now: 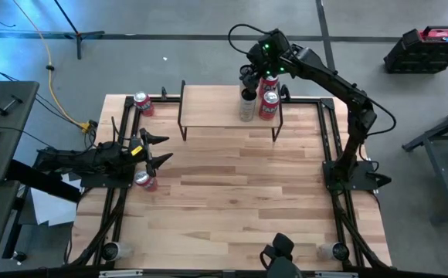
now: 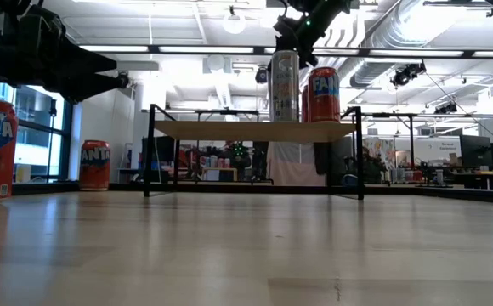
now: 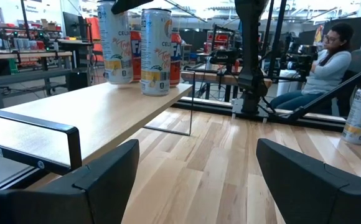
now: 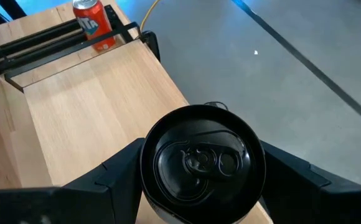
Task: Place canned beverage on shelf
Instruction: Adjust the top white soda can on the shelf
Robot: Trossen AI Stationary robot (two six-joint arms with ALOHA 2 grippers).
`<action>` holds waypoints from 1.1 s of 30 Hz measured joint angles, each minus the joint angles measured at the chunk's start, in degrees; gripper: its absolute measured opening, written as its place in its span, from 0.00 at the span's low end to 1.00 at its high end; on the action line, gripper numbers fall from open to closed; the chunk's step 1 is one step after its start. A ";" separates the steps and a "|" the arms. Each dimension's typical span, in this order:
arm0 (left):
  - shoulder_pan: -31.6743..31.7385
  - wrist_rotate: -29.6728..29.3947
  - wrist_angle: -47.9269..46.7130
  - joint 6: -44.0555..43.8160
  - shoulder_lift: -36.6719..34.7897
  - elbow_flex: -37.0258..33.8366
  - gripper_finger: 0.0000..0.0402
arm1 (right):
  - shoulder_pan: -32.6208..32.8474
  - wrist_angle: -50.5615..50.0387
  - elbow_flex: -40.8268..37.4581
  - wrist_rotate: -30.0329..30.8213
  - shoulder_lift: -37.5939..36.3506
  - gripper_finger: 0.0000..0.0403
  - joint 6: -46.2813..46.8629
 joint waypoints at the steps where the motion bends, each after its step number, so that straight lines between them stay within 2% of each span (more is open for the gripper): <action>1: -0.01 0.00 0.00 0.00 0.01 -0.01 0.78 | 0.00 -0.18 0.00 0.04 0.00 0.62 0.02; 14: -0.02 0.00 0.00 0.00 0.00 0.00 0.78 | -0.16 0.37 0.00 2.04 0.37 0.62 -0.83; 33: -0.01 0.00 -0.01 0.00 0.00 0.00 0.78 | -0.13 1.15 0.02 1.46 1.90 0.63 -0.09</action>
